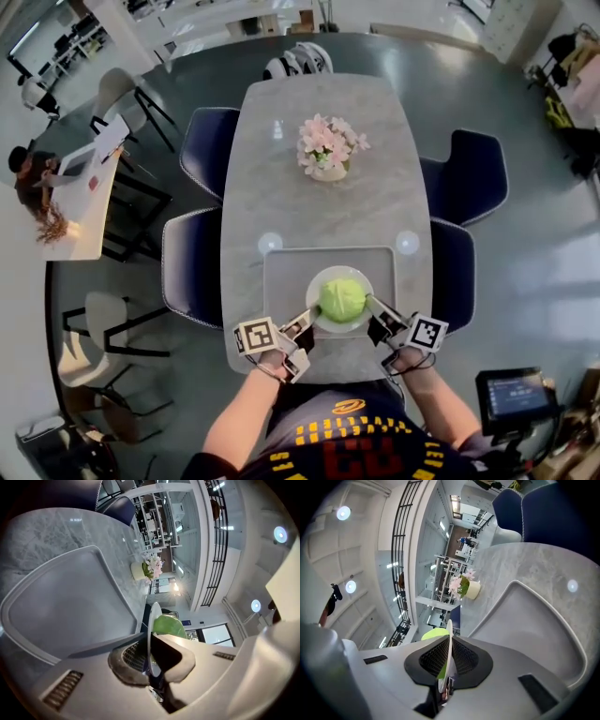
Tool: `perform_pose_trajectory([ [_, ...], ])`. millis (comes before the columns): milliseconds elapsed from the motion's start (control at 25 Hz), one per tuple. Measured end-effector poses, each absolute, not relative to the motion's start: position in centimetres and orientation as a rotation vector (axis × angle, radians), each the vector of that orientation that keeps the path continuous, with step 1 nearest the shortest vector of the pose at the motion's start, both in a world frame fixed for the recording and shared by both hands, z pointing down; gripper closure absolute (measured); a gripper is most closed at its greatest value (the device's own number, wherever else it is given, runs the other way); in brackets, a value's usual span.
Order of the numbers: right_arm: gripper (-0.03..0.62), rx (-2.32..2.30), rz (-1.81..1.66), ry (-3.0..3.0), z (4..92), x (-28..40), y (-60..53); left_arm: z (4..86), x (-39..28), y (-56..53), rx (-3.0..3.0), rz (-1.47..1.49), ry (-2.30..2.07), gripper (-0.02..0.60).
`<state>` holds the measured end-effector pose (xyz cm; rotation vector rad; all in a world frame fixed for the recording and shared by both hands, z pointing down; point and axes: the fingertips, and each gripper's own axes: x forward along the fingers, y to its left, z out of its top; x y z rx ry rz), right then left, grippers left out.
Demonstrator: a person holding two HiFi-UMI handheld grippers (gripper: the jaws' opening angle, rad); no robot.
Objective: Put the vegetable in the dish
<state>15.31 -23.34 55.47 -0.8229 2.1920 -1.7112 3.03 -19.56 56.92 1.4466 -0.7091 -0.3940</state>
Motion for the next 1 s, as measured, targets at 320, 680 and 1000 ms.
perform_pose_trajectory([
  [320, 0.576, -0.905, -1.776, 2.089, 59.6, 14.3, -24.5, 60.7, 1.2, -21.4, 1.441, -0.266, -0.733, 0.569],
  [680, 0.576, -0.928, -1.814, 2.072, 61.9, 14.1, -24.1, 63.1, 1.0, -21.0, 1.418, -0.176, -0.71, 0.569],
  [1000, 0.576, -1.002, -1.899, 2.06, 64.6, 14.2, -23.6, 65.1, 0.9, -21.0, 1.404, -0.129, -0.71, 0.569],
])
